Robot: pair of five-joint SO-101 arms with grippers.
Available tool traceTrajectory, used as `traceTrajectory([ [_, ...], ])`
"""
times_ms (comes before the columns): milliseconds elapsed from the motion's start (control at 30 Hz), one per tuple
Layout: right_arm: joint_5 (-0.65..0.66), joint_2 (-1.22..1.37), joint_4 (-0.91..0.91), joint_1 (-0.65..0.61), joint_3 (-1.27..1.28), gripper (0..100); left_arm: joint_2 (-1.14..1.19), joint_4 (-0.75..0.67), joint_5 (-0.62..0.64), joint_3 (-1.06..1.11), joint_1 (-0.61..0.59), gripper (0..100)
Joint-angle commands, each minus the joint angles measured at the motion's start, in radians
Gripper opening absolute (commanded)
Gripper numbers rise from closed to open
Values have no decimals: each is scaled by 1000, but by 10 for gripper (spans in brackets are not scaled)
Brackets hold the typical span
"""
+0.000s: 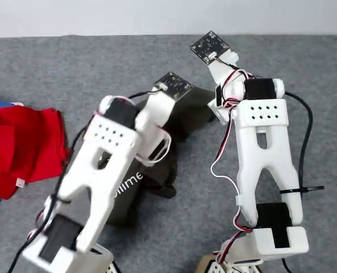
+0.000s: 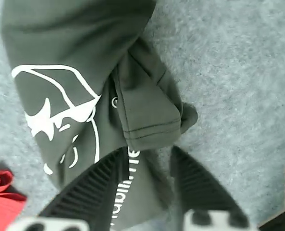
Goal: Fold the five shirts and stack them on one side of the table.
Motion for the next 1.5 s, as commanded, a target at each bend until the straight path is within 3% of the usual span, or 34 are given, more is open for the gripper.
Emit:
traceTrajectory([
  [0, -9, -10, 27, 15, -3, 9, 58, 35, 26, -58, 5, 186],
  [533, -9, -10, 36, 79, -3, 9, 249, 18, 26, -61, -64, 188],
  [867, -9, -10, 38, 77, -3, 9, 258, -25, 26, -54, -25, 188],
  [1100, -9, -10, 39, 79, -3, 9, 394, -35, 26, -64, -37, 184],
  [1467, -9, -12, 41, 82, -3, 9, 330, -58, 26, -67, -52, 184],
])
